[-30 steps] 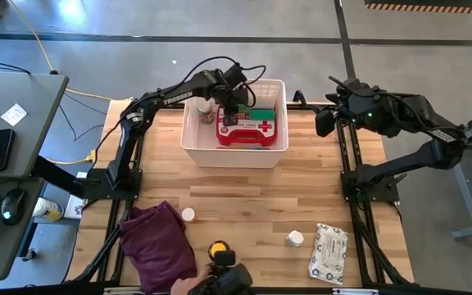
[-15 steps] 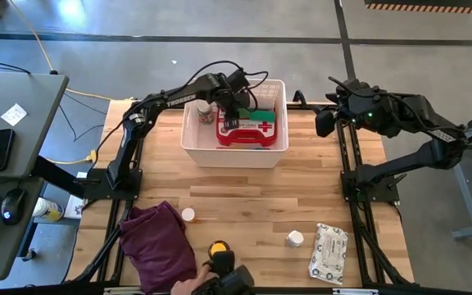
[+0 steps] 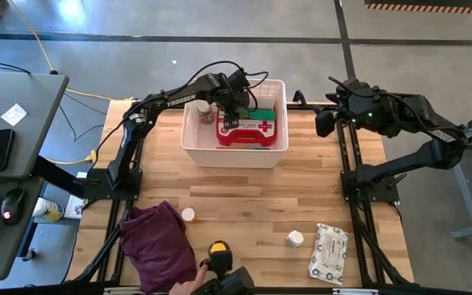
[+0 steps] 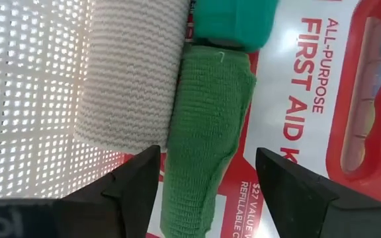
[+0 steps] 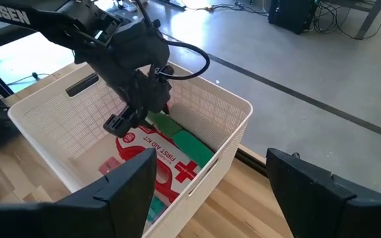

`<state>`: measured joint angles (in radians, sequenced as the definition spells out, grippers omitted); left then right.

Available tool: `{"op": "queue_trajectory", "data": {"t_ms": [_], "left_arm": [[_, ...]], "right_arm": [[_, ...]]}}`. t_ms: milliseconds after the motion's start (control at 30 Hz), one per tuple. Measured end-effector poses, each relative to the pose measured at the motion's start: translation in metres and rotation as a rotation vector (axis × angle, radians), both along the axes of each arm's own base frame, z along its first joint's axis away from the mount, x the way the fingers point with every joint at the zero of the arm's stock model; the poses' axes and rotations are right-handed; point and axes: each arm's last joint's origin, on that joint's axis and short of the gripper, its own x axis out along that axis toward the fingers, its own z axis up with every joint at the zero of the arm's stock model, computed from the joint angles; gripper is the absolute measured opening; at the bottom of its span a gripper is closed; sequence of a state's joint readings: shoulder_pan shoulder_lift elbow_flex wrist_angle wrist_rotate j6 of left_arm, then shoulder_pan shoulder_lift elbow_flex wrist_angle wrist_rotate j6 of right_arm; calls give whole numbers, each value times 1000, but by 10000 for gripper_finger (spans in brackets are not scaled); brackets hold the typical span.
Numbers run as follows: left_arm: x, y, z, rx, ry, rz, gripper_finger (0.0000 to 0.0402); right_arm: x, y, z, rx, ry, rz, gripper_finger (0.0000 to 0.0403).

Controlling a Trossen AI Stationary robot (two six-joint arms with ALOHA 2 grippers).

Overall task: Pick & place medical supplies in basket/bin
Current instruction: Put the orange pill bottle into the white bin

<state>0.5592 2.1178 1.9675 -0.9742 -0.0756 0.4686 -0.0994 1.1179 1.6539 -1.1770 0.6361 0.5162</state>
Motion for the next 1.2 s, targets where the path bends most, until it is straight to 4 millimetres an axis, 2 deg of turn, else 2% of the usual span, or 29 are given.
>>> {"op": "queue_trajectory", "data": {"t_ms": [267, 433, 600, 833, 1067, 1200], "left_arm": [[4, -10, 47, -8, -110, 160, 258], [7, -23, 76, -27, -197, 191, 244], [11, -41, 107, -14, -293, 171, 230], [6, -79, 134, -119, -396, 145, 214], [4, -127, 150, -204, -421, 143, 199], [-8, -157, 152, -239, -318, 148, 190]], "right_arm": [[1, 1, 0, 42, -22, 14, 275], [3, 3, -6, 170, -32, 53, 275], [6, 8, -21, 360, 75, 74, 275], [19, 24, -38, 571, 245, 164, 275], [42, 46, -50, 579, 327, 231, 275], [53, 61, -57, 565, 382, 292, 275]]}}
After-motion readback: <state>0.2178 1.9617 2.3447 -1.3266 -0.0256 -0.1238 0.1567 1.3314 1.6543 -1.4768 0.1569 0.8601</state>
